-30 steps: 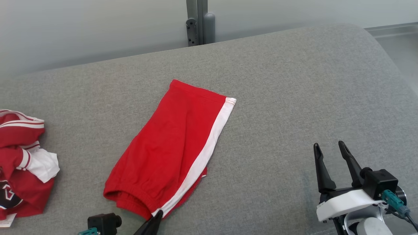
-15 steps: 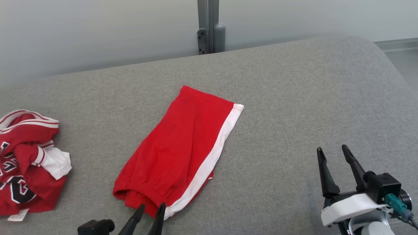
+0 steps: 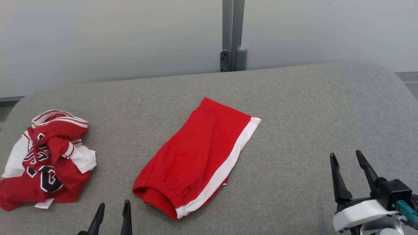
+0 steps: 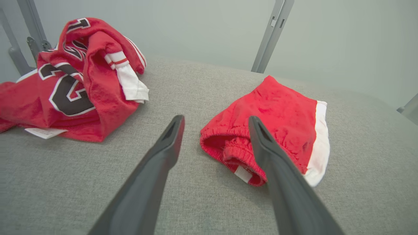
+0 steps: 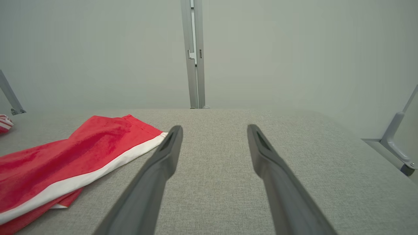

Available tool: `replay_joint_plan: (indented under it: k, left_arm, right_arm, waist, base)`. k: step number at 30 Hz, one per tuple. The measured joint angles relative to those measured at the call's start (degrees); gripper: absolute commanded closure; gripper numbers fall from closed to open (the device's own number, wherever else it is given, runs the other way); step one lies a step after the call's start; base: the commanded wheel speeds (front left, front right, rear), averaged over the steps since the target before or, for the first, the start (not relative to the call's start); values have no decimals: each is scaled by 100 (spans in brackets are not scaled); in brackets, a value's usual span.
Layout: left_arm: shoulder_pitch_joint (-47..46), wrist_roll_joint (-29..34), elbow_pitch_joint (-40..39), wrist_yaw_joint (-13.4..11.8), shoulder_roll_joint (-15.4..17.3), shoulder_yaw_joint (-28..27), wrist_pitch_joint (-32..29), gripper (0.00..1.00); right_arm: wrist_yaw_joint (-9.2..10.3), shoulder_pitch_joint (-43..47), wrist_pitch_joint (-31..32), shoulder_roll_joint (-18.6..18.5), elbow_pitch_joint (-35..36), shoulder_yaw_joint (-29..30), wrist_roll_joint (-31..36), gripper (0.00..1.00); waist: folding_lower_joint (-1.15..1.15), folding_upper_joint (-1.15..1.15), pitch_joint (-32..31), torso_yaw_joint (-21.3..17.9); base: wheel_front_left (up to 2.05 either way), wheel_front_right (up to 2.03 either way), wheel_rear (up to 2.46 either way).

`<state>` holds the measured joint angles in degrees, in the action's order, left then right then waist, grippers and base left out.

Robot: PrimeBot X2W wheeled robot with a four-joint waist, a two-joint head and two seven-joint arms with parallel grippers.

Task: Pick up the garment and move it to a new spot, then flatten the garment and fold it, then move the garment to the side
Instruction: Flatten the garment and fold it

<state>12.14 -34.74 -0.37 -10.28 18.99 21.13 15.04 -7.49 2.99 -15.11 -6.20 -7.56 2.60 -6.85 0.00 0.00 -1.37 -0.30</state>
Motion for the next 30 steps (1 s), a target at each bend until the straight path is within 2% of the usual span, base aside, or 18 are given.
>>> replay_joint_plan:
  k: [8, 12, 15, 22, 30]
  left_arm:
    - [176, 1092, 439, 817, -750, -1159, 1, 0]
    - [246, 1467, 678, 1254, -1047, -1537, 0, 0]
    - [244, 1733, 714, 1481, -1199, -1795, 1, 0]
    - [235, 2060, 755, 1728, -1389, -2040, 1, 0]
    - [222, 2151, 825, 1767, -1459, -1985, 1, 0]
  right_arm:
    - [0, 92, 0, 40, -235, 94, 272, 0]
    - [0, 97, 0, 135, -369, 130, 356, 0]
    - [0, 99, 0, 180, -438, 167, 412, 0]
    - [0, 107, 0, 245, -535, 202, 468, 0]
    - [0, 101, 0, 290, -735, 269, 437, 0]
  waist:
    - [0, 0, -215, 230]
    - [0, 0, -265, 246]
    - [0, 0, -271, 217]
    - [0, 0, -248, 161]
    - [0, 0, -243, 142]
  base:
    - [0, 0, 0]
    - [0, 0, 0]
    - [0, 0, 0]
    - [0, 0, 0]
    - [0, 0, 0]
